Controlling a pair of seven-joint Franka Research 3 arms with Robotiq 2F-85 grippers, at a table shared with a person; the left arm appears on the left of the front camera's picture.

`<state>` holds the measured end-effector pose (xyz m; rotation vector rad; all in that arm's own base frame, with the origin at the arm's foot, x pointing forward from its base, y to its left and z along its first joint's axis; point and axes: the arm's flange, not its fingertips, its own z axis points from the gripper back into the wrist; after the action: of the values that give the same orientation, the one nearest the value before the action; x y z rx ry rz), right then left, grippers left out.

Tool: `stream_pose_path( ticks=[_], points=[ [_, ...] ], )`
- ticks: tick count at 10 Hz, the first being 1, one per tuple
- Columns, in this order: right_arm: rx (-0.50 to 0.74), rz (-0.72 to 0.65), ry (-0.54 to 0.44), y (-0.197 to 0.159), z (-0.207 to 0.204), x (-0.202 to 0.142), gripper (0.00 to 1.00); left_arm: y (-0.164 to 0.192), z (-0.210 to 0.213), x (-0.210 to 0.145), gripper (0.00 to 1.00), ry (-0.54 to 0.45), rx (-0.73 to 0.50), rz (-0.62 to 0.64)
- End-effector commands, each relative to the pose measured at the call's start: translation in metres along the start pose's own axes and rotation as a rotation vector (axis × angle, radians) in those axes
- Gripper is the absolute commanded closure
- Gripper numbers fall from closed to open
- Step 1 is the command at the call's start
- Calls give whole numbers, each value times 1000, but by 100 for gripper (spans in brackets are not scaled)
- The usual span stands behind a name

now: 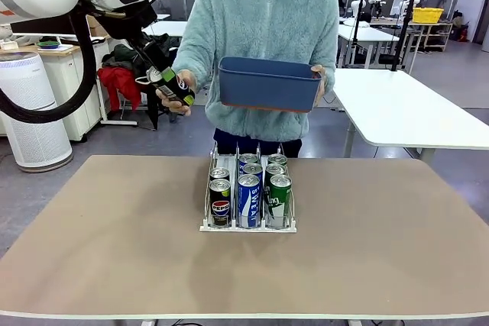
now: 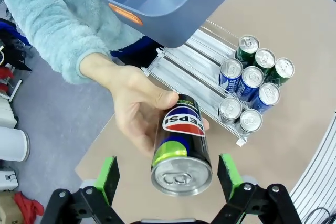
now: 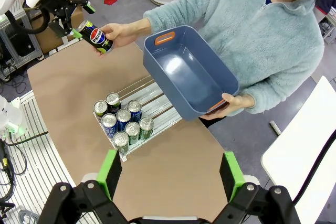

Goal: Fill the beverage cans into the dispenser.
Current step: Pick up the Pepsi coke handed by the human.

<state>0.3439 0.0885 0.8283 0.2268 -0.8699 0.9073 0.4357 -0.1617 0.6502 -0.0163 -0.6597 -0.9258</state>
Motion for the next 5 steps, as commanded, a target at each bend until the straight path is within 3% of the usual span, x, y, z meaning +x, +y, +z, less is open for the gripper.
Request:
stream_pose_path(
  ticks=[1,5],
  points=[
    [-2,0,-2,0,0,0,0,2,-14,-6,0,-30,-4,2],
    [-2,0,-2,0,0,0,0,2,-26,-14,0,-38,-25,40]
  ],
)
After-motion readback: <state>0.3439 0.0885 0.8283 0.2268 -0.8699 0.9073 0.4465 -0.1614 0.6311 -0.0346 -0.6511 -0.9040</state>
